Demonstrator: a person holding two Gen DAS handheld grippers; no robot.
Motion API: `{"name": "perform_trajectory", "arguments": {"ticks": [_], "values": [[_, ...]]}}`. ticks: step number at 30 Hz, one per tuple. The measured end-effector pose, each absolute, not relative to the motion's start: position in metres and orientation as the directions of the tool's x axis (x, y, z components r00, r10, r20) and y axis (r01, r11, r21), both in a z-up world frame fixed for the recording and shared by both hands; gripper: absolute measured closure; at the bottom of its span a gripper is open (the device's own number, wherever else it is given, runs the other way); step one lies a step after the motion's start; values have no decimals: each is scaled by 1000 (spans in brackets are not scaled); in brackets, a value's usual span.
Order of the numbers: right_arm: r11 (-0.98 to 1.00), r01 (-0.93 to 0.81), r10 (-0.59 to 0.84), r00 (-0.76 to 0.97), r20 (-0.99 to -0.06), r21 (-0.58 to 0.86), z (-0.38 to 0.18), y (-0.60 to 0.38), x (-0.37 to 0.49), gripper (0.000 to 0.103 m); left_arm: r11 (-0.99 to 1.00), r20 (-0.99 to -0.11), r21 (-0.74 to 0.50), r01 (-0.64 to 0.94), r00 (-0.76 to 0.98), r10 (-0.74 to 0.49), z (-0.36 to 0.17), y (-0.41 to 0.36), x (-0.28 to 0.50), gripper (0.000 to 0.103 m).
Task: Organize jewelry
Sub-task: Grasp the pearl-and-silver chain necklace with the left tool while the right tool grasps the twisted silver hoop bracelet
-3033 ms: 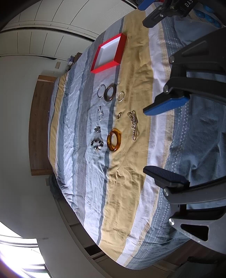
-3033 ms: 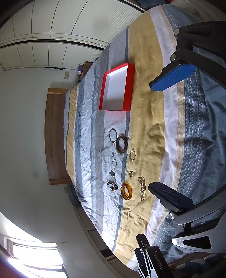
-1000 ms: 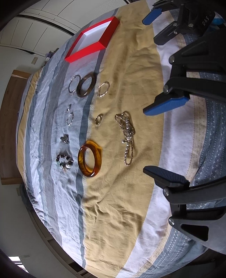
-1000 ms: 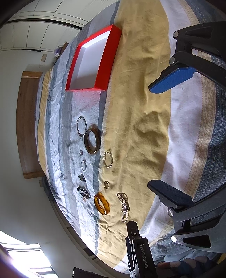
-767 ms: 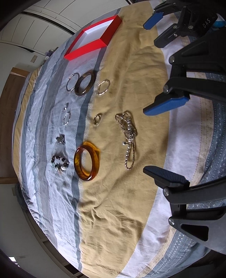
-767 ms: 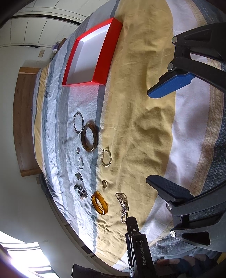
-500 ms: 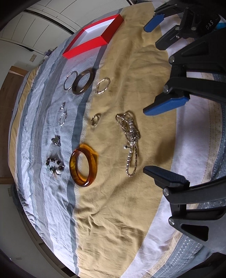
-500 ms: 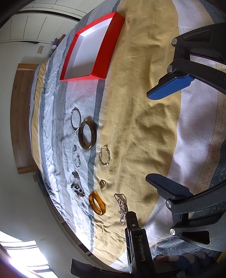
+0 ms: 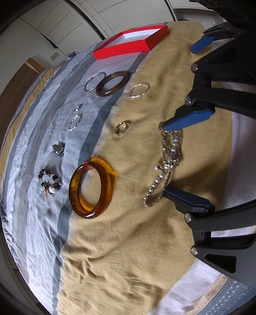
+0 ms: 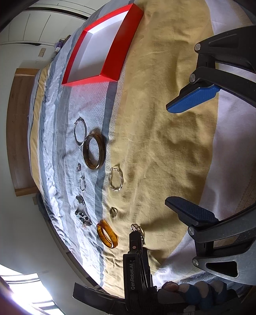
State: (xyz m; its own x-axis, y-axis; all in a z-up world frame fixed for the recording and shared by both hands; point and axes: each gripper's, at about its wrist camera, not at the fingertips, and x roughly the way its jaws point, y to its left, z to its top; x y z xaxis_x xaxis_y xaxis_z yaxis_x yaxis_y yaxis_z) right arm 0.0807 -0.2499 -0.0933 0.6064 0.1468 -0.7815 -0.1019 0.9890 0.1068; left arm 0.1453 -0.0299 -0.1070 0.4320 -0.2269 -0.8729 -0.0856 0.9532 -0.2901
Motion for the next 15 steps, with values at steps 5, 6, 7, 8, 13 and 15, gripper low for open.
{"name": "perform_trajectory", "arguments": {"ticks": [5,6,7,8,13,15], "values": [[987,-113,159,600,-784,114,-96,-248,89,17,953,-871,-285,-100,441,-214,-110,-29,158,51],[987,-115,162,599,-784,116,-96,-247,92,17,954,-872,-280,-105,443,-207,-111,-28,161,53],[986,-118,164,599,-783,117,-96,-247,95,17,955,-874,-274,-111,443,-199,-113,-26,163,60],[985,-123,168,600,-782,117,-95,-246,98,18,956,-875,-269,-117,444,-192,-114,-23,166,67],[977,-147,213,588,-780,156,-97,-241,119,30,962,-874,-254,-99,450,-184,-115,-15,168,82],[972,-155,235,581,-779,177,-99,-237,130,32,961,-871,-261,-89,451,-195,-114,-12,167,85]]}}
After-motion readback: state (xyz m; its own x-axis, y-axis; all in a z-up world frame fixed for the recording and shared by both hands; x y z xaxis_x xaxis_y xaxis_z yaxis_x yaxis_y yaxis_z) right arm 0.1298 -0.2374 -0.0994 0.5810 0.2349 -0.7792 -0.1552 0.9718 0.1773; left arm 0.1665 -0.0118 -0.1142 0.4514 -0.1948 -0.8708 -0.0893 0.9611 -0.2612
